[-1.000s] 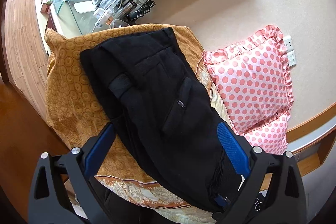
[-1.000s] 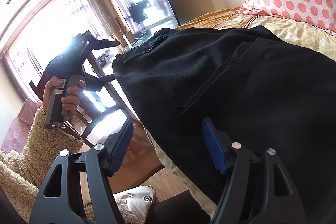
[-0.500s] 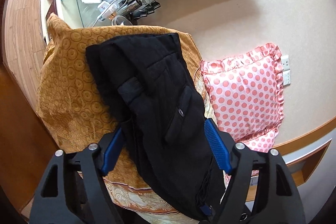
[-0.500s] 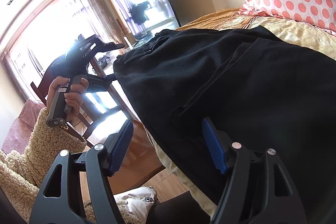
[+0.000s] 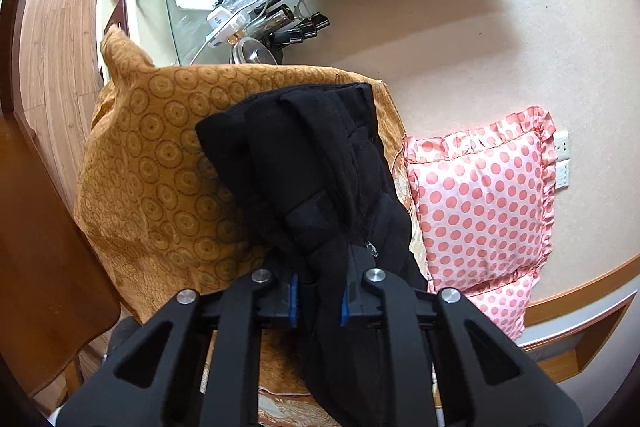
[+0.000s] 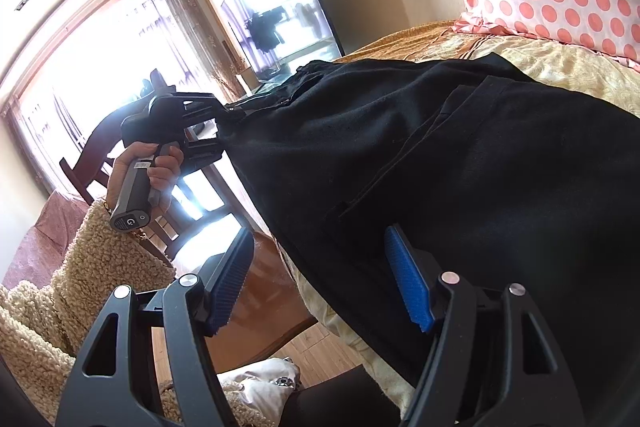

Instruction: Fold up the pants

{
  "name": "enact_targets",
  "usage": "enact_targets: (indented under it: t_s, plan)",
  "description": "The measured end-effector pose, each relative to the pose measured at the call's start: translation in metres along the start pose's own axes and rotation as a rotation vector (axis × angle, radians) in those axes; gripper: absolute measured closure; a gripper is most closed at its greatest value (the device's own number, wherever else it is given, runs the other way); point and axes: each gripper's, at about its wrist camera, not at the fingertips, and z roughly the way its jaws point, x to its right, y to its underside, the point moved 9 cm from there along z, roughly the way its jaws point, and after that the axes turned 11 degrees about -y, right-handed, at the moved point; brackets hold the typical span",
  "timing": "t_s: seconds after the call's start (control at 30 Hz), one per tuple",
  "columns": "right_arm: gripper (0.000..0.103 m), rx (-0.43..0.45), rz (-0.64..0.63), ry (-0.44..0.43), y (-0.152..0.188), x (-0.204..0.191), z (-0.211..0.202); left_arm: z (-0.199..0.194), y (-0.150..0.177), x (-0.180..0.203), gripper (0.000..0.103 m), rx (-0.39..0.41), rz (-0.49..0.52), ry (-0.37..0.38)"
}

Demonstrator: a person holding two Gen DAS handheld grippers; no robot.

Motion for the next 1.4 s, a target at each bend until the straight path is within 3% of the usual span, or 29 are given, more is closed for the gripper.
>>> enact_targets:
  t_s: [0.13,0.4,0.63,0.77,0.9,1.03,1.1,1.23,1.33,1.4]
  plan:
    - [0.021,0.022,-0.035,0.023,0.0,-0.006,-0.02,-0.016,0.0,0.029,0.093,0.069,0.129,-0.042]
    - [0.017,0.156,-0.018,0.11,0.006,0.009,-0.099,-0.046,0.041,0.147,0.093,0.137,0.467,0.002]
    - [0.016,0.336,0.121,0.222,0.025,0.052,-0.193,-0.041,0.133,0.267,0.093,0.064,0.755,0.111]
    - [0.016,0.451,0.215,0.279,0.044,0.075,-0.247,-0.034,0.223,0.32,0.093,0.001,0.944,0.208]
    - [0.016,0.524,0.286,0.353,0.07,0.092,-0.292,0.002,0.345,0.32,0.093,-0.179,1.132,0.252]
    - [0.016,0.559,0.348,0.411,0.091,0.107,-0.321,0.063,0.447,0.268,0.094,-0.458,1.226,0.17]
    - [0.016,0.569,0.364,0.427,0.099,0.11,-0.33,0.075,0.461,0.256,0.094,-0.437,1.254,0.154]
    - [0.016,0.577,0.357,0.453,0.101,0.114,-0.34,0.061,0.443,0.279,0.094,-0.407,1.19,0.212]
    - [0.016,0.597,0.356,0.452,0.099,0.115,-0.344,0.034,0.438,0.297,0.094,-0.299,1.205,0.264]
    - [0.015,0.607,0.354,0.458,0.1,0.115,-0.347,0.026,0.451,0.298,0.093,-0.283,1.241,0.286]
